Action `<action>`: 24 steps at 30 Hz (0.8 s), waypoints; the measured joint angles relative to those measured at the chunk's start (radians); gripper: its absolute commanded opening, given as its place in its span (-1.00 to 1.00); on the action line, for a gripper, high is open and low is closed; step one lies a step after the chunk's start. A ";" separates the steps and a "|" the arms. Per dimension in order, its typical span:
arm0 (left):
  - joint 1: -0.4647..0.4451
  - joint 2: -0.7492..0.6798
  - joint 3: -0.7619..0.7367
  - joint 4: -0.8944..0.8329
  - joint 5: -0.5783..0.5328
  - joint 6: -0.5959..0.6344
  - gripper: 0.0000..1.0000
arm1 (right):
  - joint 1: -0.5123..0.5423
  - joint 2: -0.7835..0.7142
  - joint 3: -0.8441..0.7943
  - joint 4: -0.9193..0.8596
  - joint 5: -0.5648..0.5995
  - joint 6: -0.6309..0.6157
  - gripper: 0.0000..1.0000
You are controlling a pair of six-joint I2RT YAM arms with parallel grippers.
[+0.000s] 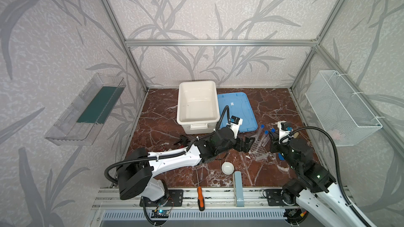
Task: Organize the chemistry lab equipment
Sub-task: 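Lower the third tube into the rack with the right gripper while the left gripper withdraws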
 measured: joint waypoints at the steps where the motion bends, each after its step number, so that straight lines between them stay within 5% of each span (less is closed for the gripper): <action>1: -0.001 0.003 0.000 0.002 0.008 0.000 0.98 | 0.000 -0.016 -0.021 0.003 0.015 -0.003 -0.73; 24: -0.026 0.082 0.031 0.014 0.045 -0.008 0.98 | 0.000 -0.096 -0.238 0.158 0.088 0.030 -0.73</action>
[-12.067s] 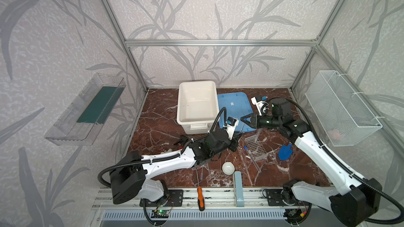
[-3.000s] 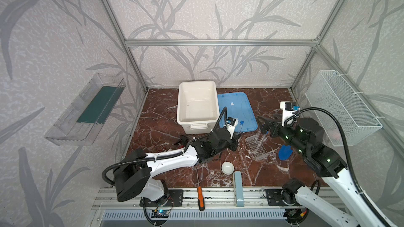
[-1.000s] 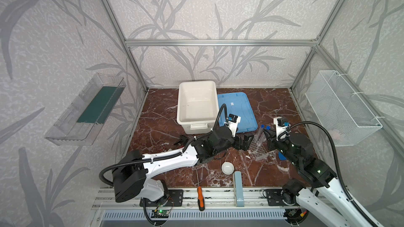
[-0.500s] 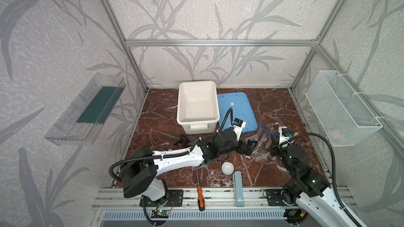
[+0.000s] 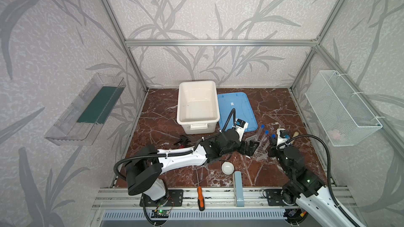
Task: Organize the chemistry lab equipment
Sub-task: 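Lower the third tube into the rack with the right gripper while the left gripper withdraws, then move the left gripper to the white bin's rim and grasp it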
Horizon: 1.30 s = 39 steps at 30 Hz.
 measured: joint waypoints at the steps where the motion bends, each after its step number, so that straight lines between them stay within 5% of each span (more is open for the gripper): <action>1: 0.000 0.000 0.000 0.000 0.000 -0.001 0.98 | 0.000 0.000 -0.001 0.000 0.000 0.002 -0.74; 14: 0.000 0.000 0.000 0.010 -0.030 -0.034 0.98 | 0.000 -0.006 -0.024 0.015 0.002 0.038 -0.46; 16: 0.000 0.000 0.000 -0.003 -0.042 -0.033 0.98 | 0.000 -0.024 -0.024 0.013 0.003 0.043 -0.23; 21: 0.003 -0.017 0.028 -0.114 -0.076 -0.020 0.98 | 0.000 -0.079 -0.009 -0.032 0.018 0.061 0.78; 25: 0.028 -0.064 0.142 -0.283 -0.106 0.010 0.98 | 0.000 -0.080 0.081 -0.091 0.044 0.072 0.90; 33: 0.265 -0.192 0.418 -0.629 -0.166 0.061 0.98 | 0.000 0.118 0.333 -0.098 0.014 0.028 0.98; 39: 0.508 -0.159 0.600 -0.936 -0.206 0.109 0.95 | 0.000 0.384 0.528 -0.098 -0.147 -0.045 0.98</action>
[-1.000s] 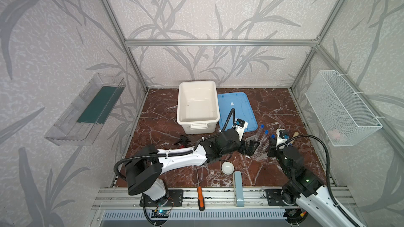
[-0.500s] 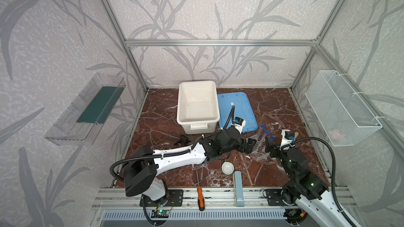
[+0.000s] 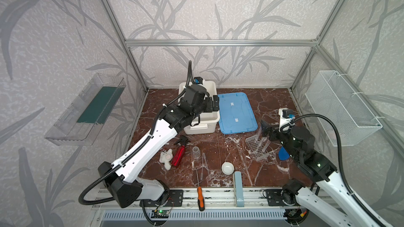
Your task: Organize the chemistry lab equipment
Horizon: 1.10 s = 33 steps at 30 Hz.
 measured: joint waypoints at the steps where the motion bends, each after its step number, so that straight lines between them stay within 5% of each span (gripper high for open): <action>1: 0.042 0.020 0.029 -0.042 -0.002 0.008 0.91 | 0.000 0.054 0.037 0.002 -0.040 -0.007 0.98; 10: 0.362 0.295 0.148 -0.264 -0.105 0.050 0.62 | 0.017 0.402 0.230 0.015 -0.342 -0.026 0.98; 21: 0.378 0.544 0.268 -0.318 -0.107 0.003 -0.04 | 0.073 0.529 0.237 0.027 -0.427 0.001 1.00; 28: 0.380 0.554 0.265 -0.318 -0.100 -0.058 -0.40 | 0.165 0.561 0.204 0.125 -0.520 -0.007 1.00; 33: 0.387 0.463 0.119 -0.231 -0.101 -0.130 -0.43 | 0.182 0.608 0.200 0.166 -0.574 -0.010 1.00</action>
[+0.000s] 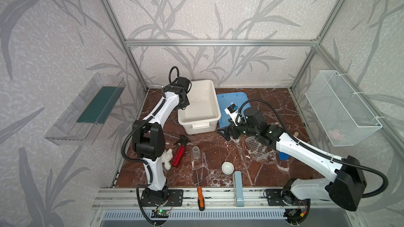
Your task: Organize the chemistry lab equipment
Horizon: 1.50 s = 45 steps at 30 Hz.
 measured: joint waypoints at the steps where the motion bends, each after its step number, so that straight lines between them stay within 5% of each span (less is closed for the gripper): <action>1: 0.000 -0.036 -0.053 0.028 0.010 -0.021 -0.43 | 0.003 0.010 0.000 0.010 -0.014 -0.001 1.00; 12: -0.032 -0.369 -0.482 0.266 -0.055 -0.261 -0.42 | 0.006 0.043 0.000 0.037 -0.042 0.000 1.00; 21: -0.201 -0.566 -0.678 0.379 -0.128 -0.445 0.26 | 0.006 0.045 0.000 0.036 -0.036 -0.001 0.99; 27: -0.294 -0.623 -0.747 0.410 -0.122 -0.520 0.36 | 0.006 0.032 -0.005 0.037 -0.011 -0.009 1.00; 45: -0.486 -0.357 -0.592 0.672 -0.040 -0.571 0.71 | -0.014 -0.158 -0.151 0.068 0.280 0.030 0.98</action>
